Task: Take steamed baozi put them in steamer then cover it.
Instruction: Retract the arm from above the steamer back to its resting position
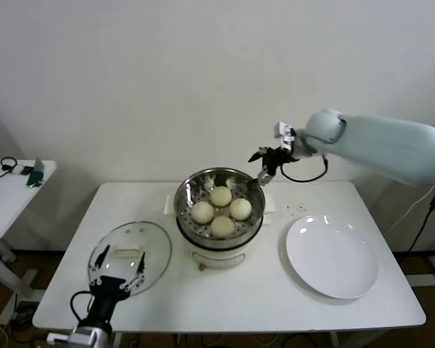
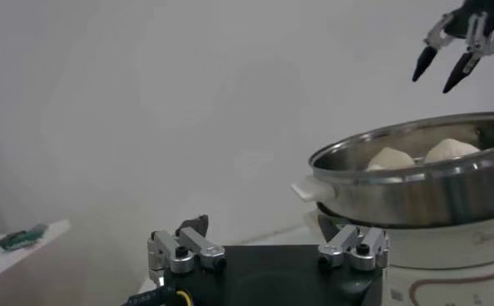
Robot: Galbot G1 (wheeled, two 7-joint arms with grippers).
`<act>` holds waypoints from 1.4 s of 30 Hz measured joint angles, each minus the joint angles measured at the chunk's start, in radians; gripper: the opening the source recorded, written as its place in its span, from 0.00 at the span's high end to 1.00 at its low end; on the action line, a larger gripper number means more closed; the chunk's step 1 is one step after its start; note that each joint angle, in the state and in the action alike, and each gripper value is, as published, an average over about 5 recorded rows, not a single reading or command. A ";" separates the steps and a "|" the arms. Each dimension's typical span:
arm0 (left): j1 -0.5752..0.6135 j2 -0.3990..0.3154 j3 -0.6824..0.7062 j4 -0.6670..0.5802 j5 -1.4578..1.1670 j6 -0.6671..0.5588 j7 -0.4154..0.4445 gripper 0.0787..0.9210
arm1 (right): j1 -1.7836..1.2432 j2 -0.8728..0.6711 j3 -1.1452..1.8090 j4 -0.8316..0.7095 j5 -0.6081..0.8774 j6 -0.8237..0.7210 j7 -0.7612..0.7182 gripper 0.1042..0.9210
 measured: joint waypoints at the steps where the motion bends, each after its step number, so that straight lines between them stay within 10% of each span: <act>1: -0.004 -0.002 0.001 0.000 0.002 0.003 0.000 0.12 | -0.029 -0.026 0.033 0.016 -0.002 0.015 0.026 0.12; 21: -0.062 -0.032 -0.003 -0.010 0.112 0.040 -0.016 0.12 | -0.884 -0.320 0.949 0.264 -0.149 0.189 0.344 0.12; 42: -0.081 0.072 -0.034 0.051 0.779 0.062 -0.035 0.12 | -1.740 -0.049 1.851 0.447 -0.430 0.153 0.407 0.12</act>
